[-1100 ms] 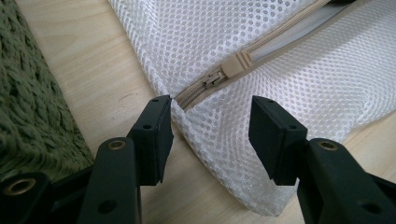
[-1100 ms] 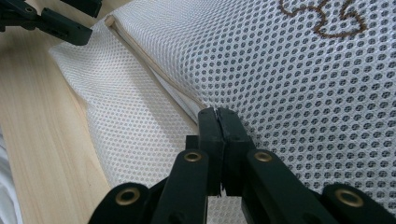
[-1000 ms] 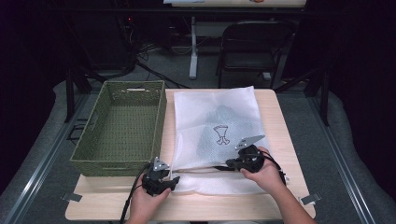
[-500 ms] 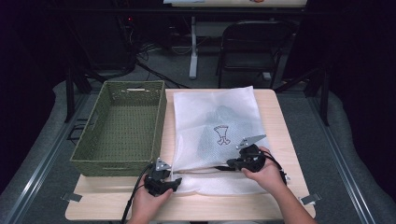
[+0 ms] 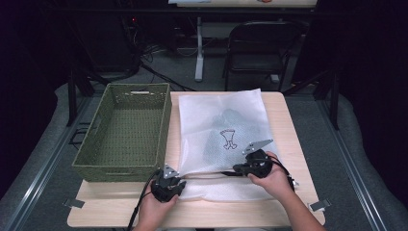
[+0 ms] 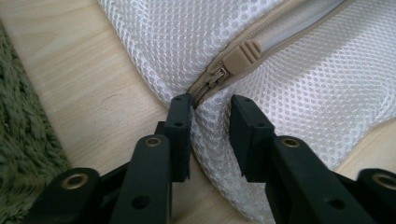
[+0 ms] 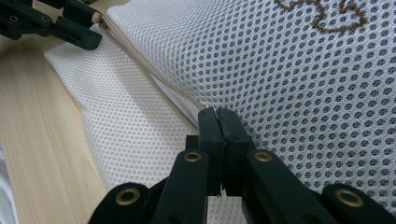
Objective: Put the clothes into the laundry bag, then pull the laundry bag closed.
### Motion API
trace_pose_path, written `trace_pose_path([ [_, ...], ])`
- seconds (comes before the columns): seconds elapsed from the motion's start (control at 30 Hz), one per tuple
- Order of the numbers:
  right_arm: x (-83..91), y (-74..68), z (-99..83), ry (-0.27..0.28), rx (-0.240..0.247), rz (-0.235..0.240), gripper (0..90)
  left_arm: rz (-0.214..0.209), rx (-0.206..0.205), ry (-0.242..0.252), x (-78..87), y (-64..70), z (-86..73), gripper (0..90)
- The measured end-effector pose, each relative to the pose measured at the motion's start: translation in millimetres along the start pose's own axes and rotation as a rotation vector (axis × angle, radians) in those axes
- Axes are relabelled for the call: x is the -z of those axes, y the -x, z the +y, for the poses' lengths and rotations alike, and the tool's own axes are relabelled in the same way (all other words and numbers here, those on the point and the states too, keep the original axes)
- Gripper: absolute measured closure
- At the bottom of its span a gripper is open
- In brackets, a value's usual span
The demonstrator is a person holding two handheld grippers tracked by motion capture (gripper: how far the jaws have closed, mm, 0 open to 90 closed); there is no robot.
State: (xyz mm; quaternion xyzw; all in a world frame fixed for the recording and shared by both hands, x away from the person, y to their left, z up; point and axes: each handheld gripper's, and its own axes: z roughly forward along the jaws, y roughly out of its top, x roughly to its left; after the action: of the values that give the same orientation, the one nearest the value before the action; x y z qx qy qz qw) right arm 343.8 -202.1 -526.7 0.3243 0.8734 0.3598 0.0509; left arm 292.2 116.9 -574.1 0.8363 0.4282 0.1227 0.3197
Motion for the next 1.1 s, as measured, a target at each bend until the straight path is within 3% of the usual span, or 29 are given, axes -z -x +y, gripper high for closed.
trace_pose_path([
  [0.23,-1.1,-1.6,0.4,-0.001,-0.001,0.002,89.2,-0.021,0.010,0.004,-0.6,-2.9,1.9,82.5],
  [0.6,2.7,-4.2,2.3,0.010,-0.003,0.002,86.8,-0.047,0.013,0.046,11.1,-4.4,5.7,83.9],
  [0.87,14.1,-11.0,10.2,0.054,0.025,0.004,69.8,-0.054,-0.002,0.059,18.7,-2.8,10.3,84.2],
  [1.1,23.5,-14.9,15.2,0.084,0.025,-0.005,60.5,-0.054,-0.007,0.076,23.1,-1.3,13.1,84.1],
])
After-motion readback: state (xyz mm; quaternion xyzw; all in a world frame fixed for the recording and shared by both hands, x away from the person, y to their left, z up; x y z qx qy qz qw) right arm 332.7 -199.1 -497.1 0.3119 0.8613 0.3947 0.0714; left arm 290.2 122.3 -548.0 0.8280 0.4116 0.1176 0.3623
